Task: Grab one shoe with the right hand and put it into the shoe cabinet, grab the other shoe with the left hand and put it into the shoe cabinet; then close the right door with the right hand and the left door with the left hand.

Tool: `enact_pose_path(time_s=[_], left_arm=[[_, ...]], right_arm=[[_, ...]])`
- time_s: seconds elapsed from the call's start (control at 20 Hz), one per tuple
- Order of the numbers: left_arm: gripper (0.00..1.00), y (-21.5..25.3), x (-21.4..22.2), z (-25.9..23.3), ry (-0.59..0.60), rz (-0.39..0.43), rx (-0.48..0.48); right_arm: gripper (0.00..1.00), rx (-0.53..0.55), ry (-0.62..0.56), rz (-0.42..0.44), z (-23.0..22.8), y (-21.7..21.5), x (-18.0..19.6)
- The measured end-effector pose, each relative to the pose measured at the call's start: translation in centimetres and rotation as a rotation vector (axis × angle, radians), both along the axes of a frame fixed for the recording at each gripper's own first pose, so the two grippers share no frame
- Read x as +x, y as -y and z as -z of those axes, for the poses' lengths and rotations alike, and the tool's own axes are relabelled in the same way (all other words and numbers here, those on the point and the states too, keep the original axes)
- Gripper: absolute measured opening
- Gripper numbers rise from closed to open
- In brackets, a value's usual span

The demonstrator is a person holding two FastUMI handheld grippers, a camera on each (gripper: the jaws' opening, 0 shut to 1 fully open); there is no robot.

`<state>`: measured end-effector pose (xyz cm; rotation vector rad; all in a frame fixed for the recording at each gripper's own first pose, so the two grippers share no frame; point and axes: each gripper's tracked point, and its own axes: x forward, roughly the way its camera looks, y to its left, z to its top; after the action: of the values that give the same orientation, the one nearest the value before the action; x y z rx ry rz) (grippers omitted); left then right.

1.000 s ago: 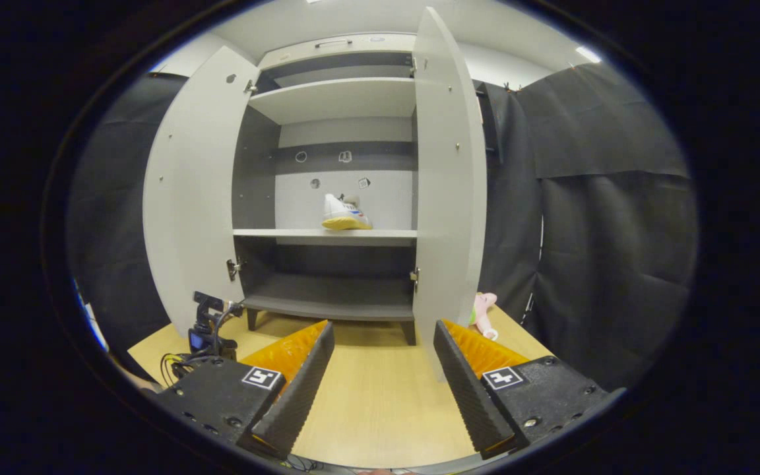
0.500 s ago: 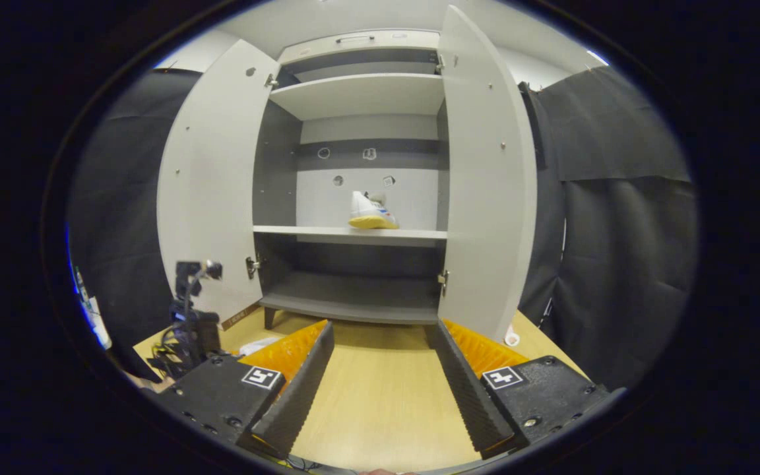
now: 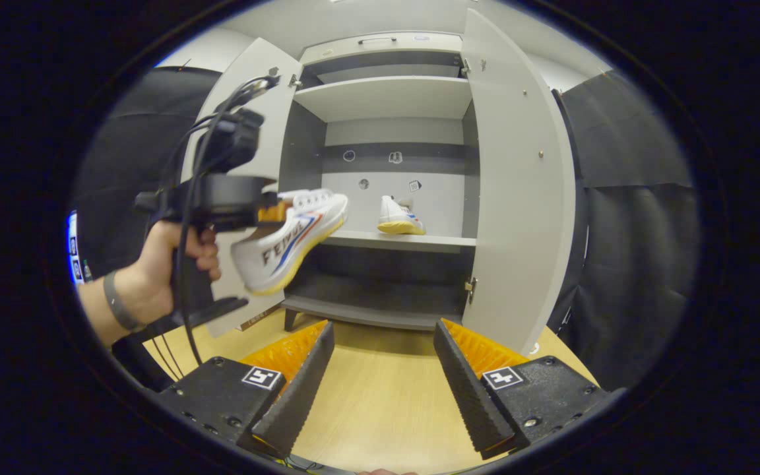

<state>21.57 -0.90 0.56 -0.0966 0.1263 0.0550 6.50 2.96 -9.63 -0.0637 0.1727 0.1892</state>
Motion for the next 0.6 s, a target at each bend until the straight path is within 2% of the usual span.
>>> enact_pose_path(time_s=[0.05,0.1,0.3,0.4,0.6], left_arm=[[0.11,-0.1,2.0,-0.9,-0.007,-0.02,0.015],[0.0,-0.2,4.1,-1.5,-0.022,-0.03,0.018],[0.0,-0.1,12.5,-2.6,-0.109,-0.009,0.047],[0.0,-0.1,15.8,-1.0,-0.18,-0.015,0.043],[0.0,-1.5,20.1,1.6,-0.295,-0.056,0.056]], right_arm=[[0.96,-0.001,0.0,-0.002,0.0,0.0,0.0],[0.96,0.0,0.003,0.002,-0.1,0.2,0.0],[0.94,0.01,0.0,0.033,-0.2,1.4,0.0],[0.96,0.023,-0.01,0.05,-0.1,2.1,0.0],[0.94,0.013,-0.006,0.1,-0.2,3.8,0.2]])
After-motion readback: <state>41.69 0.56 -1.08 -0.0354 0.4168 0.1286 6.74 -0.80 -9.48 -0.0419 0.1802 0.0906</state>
